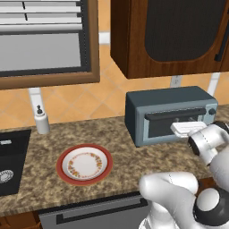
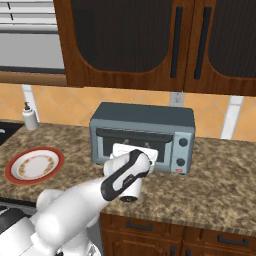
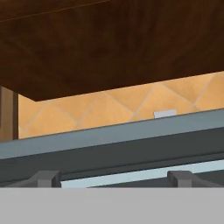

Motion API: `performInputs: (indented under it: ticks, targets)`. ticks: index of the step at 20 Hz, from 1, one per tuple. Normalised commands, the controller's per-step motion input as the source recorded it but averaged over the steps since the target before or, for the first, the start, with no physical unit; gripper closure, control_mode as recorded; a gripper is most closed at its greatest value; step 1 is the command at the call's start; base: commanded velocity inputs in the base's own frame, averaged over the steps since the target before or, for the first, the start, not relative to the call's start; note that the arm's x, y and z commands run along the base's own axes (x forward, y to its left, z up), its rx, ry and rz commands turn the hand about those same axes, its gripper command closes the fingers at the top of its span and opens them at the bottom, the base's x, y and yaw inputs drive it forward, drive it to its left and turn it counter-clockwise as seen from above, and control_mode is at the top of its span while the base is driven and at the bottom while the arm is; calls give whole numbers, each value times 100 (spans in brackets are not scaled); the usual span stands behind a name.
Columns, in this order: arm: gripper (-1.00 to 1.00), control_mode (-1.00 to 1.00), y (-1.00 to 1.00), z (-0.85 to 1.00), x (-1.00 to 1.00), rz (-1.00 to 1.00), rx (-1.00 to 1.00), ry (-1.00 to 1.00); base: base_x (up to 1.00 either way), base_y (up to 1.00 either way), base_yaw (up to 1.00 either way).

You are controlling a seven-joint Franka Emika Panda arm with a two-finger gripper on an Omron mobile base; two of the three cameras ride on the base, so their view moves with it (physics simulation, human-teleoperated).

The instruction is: Pick up the kebab skewer and baguette bread, and place them inside the toaster oven. Close the toaster oven door and start by setting the timer.

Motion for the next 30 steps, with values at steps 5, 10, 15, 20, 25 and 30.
performInputs:
  ticks: [5, 10, 15, 20, 25, 30]
  targets:
    - [-100, -100, 13, 0, 4, 0, 0, 0, 0, 0, 0]
    - [-100, -100, 3, 0, 3, 0, 0, 1, 0, 0, 0]
    - [-100, -100, -3, 2, 0, 0, 0, 0, 0, 0, 0]
    - [-100, -100, -20, 12, -9, 0, -2, 2, 0, 0, 0]
    - [-100, -100, -7, 4, -36, 0, -8, 8, 0, 0, 0]
    - [-100, -100, -20, 8, -42, 0, -7, 7, 0, 0, 0]
